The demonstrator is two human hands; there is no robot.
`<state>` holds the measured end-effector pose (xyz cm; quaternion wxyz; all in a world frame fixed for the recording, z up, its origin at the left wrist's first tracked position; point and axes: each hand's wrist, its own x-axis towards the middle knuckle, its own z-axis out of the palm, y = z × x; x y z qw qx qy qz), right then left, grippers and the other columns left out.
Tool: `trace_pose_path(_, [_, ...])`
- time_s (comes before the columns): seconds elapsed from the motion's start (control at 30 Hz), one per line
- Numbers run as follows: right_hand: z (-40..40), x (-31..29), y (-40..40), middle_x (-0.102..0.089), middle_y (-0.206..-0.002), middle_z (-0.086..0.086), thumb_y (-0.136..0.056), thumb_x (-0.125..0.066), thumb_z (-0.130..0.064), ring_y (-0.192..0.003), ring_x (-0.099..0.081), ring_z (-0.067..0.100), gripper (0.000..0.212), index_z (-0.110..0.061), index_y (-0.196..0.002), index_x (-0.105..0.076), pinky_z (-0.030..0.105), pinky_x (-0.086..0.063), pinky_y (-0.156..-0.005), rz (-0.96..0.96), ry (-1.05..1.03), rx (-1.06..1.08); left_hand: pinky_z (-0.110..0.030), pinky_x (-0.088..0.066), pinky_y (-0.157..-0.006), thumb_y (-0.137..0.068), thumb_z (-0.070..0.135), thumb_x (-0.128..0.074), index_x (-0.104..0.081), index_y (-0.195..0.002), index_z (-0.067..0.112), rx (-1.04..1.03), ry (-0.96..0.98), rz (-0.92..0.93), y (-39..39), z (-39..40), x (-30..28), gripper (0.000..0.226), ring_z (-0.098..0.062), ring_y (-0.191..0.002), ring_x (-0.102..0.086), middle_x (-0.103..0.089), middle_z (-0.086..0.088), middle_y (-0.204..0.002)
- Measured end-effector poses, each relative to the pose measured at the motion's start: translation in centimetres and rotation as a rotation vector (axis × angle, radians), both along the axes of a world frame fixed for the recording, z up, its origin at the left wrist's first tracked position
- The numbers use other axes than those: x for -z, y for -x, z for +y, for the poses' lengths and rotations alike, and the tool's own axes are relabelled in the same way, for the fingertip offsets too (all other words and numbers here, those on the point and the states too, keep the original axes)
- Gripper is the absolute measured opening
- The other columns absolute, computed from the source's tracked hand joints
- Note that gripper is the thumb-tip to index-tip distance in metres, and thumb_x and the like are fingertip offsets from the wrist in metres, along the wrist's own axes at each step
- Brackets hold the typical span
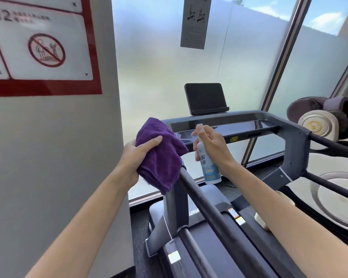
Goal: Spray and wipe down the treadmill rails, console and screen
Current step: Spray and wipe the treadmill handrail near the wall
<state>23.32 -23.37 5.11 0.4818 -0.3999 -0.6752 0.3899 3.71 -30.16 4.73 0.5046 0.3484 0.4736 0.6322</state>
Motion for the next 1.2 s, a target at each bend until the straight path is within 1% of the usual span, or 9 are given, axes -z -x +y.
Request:
trace_pose_path(0.07, [0.1, 0.1, -0.8, -0.057, -0.068, 0.011, -0.105, -0.046, -0.033, -0.047, -0.053, 0.02, 0.023, -0.011, -0.106, -0.051, 0.029, -0.049, -0.049, 0.041, 0.012, -0.056, -0.023, -0.054, -0.053, -0.073, 0.026, -0.082, -0.068, -0.102, 0.012, -0.021, 0.005, 0.003, -1.0, -1.0, 0.3, 0.036, -0.016, -0.072, -0.073, -0.076, -0.003, -0.085])
trace_pose_path(0.17, [0.3, 0.8, -1.9, -0.058, -0.067, 0.008, -0.104, -0.048, -0.033, -0.051, -0.057, 0.018, 0.02, -0.013, -0.107, -0.047, 0.029, -0.053, -0.052, 0.14, 0.07, -0.16, -0.023, -0.055, -0.054, -0.074, 0.024, -0.081, -0.069, -0.101, 0.01, -0.08, 0.014, 0.003, -2.6, -2.5, 1.0, 0.033, -0.017, -0.074, -0.073, -0.076, -0.006, -0.09])
trace_pose_path(0.27, [0.5, 2.0, -2.9, -0.059, -0.068, 0.0, -0.102, -0.052, -0.029, -0.06, -0.062, 0.012, 0.017, -0.012, -0.103, -0.053, 0.025, -0.056, -0.055, 0.271, 0.17, -0.231, -0.023, -0.055, -0.054, -0.076, 0.023, -0.08, -0.069, -0.102, 0.009, -0.164, 0.032, -0.014, -4.4, -3.9, 1.8, 0.032, -0.018, -0.073, -0.073, -0.076, -0.007, -0.089])
trace_pose_path(0.4, [0.4, 3.6, -4.3, -0.057, -0.066, -0.002, -0.101, -0.055, -0.026, -0.052, -0.058, 0.011, 0.016, -0.012, -0.093, -0.055, 0.024, -0.051, -0.049, 0.447, 0.292, -0.362, -0.023, -0.055, -0.052, -0.076, 0.021, -0.079, -0.068, -0.101, 0.008, -0.264, 0.049, -0.052, -6.9, -5.7, 2.7, 0.03, -0.018, -0.069, -0.073, -0.076, -0.007, -0.086])
trace_pose_path(0.6, [-0.1, 4.1, -5.1, -0.058, -0.062, -0.001, -0.1, -0.056, -0.027, -0.051, -0.055, 0.013, 0.02, -0.012, -0.088, -0.055, 0.024, -0.049, -0.047, 0.371, 0.272, -0.425, -0.023, -0.054, -0.052, -0.076, 0.021, -0.08, -0.069, -0.101, 0.008, -0.335, 0.071, -0.043, -9.1, -7.7, 3.4, 0.031, -0.019, -0.07, -0.073, -0.076, -0.007, -0.085])
trace_pose_path(0.77, [0.0, 3.9, -4.7, -0.065, -0.073, -0.004, -0.1, -0.058, -0.021, -0.053, -0.056, 0.007, 0.014, -0.011, -0.091, -0.054, 0.023, -0.052, -0.05, 0.365, 0.282, -0.445, -0.023, -0.054, -0.053, -0.074, 0.022, -0.082, -0.068, -0.101, 0.008, -0.35, 0.062, -0.014, -9.7, -6.9, 3.1, 0.033, -0.019, -0.071, -0.073, -0.076, -0.006, -0.085])
trace_pose_path(0.9, [0.6, 4.0, -4.6, -0.071, -0.082, 0.006, -0.097, -0.063, -0.023, -0.052, -0.058, 0.012, 0.02, -0.01, -0.099, -0.049, 0.027, -0.052, -0.051, 0.38, 0.305, -0.355, -0.024, -0.055, -0.054, -0.074, 0.023, -0.082, -0.068, -0.101, 0.009, -0.36, 0.065, -0.006, -9.4, -6.1, 3.4, 0.033, -0.019, -0.072, -0.073, -0.076, -0.006, -0.085])
trace_pose_path(1.0, [1.5, 4.4, -4.8, -0.076, -0.087, 0.009, -0.097, -0.063, -0.027, -0.05, -0.058, 0.014, 0.022, -0.011, -0.095, -0.047, 0.027, -0.051, -0.049, 0.369, 0.288, -0.317, -0.024, -0.054, -0.052, -0.075, 0.021, -0.081, -0.068, -0.098, 0.01, -0.394, 0.077, -0.001, -8.7, -5.5, 4.5, 0.029, -0.018, -0.07, -0.073, -0.076, -0.006, -0.086])
trace_pose_path(1.2, [3.0, 5.8, -5.1, -0.069, -0.069, 0.006, -0.098, -0.06, -0.03, -0.051, -0.06, 0.016, 0.021, -0.01, -0.092, -0.06, 0.027, -0.053, -0.049, 0.372, 0.293, -0.312, -0.026, -0.055, -0.053, -0.076, 0.02, -0.08, -0.068, -0.099, 0.01, -0.415, 0.135, -0.005, -7.4, -4.7, 6.7, 0.028, -0.02, -0.072, -0.072, -0.075, -0.007, -0.088])
